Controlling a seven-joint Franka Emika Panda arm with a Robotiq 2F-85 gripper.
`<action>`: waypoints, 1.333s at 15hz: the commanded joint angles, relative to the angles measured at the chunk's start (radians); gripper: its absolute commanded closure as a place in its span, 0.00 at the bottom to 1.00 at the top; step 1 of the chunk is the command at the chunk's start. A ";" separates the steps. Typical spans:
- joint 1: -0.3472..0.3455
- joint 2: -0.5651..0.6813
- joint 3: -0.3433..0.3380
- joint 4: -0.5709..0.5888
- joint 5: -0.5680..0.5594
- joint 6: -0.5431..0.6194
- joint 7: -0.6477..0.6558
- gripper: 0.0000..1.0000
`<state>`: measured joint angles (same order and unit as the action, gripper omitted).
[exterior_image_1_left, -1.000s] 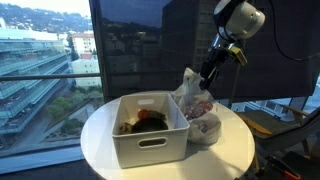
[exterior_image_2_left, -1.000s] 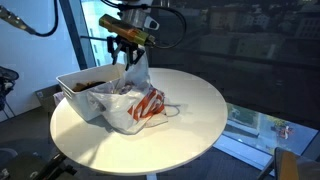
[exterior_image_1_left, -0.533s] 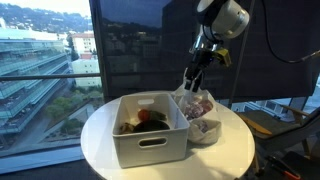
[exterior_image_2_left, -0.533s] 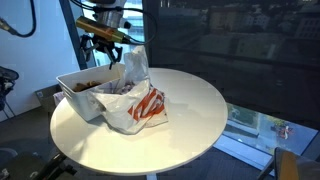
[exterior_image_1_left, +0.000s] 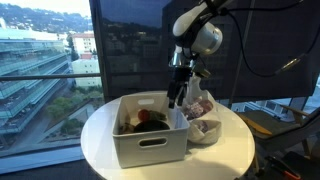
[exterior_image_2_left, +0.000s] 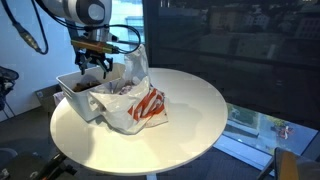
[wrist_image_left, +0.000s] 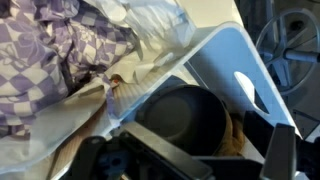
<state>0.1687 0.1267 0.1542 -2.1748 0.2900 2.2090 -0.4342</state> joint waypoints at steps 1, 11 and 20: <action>0.015 0.139 0.028 0.104 -0.069 0.055 0.094 0.00; 0.038 0.416 -0.003 0.280 -0.368 0.230 0.236 0.00; 0.044 0.502 -0.005 0.351 -0.391 0.199 0.265 0.60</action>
<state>0.2012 0.6197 0.1543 -1.8576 -0.0801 2.4266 -0.1992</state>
